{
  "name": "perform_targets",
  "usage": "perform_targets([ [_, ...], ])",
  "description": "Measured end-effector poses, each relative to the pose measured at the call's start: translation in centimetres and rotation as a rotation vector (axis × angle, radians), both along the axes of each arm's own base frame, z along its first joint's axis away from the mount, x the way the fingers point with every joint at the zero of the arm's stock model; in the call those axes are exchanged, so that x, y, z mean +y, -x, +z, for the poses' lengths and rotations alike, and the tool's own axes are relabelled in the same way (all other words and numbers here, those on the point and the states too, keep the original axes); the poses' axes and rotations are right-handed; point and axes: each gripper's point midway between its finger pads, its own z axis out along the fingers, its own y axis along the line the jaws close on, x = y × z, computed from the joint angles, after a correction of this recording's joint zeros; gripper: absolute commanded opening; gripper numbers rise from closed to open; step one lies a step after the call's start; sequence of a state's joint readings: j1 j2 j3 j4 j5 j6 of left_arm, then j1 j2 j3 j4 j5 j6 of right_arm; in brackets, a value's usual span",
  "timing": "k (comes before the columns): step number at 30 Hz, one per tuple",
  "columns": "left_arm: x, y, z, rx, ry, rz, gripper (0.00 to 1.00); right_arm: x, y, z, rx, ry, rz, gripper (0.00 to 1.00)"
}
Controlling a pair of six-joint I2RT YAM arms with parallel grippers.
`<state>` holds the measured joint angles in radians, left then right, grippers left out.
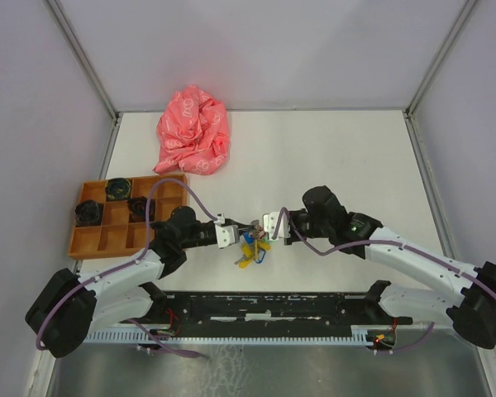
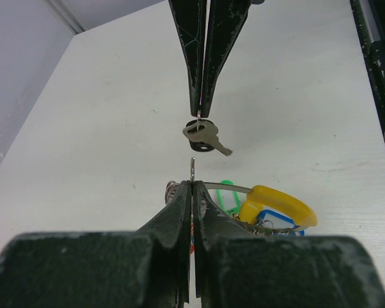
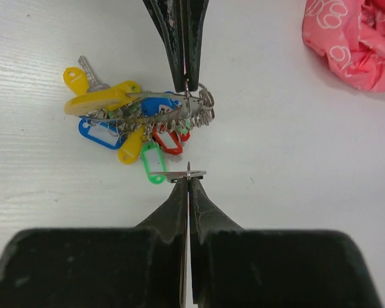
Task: Put the keys on the keyring
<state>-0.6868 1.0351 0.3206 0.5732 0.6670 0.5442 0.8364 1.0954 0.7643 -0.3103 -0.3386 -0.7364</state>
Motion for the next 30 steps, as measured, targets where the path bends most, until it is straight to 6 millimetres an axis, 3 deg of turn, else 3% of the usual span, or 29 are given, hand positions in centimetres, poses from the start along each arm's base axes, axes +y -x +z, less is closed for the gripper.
perform_targets([
  [14, -0.2, 0.3, 0.0, 0.005, 0.000, -0.021, 0.03, 2.3, 0.0, 0.8, -0.133, -0.028, 0.110, 0.01],
  [30, -0.3, 0.2, 0.0, 0.008, -0.002, -0.024, 0.03, 2.9, 0.2, 0.3, -0.161, -0.014, 0.145, 0.01],
])
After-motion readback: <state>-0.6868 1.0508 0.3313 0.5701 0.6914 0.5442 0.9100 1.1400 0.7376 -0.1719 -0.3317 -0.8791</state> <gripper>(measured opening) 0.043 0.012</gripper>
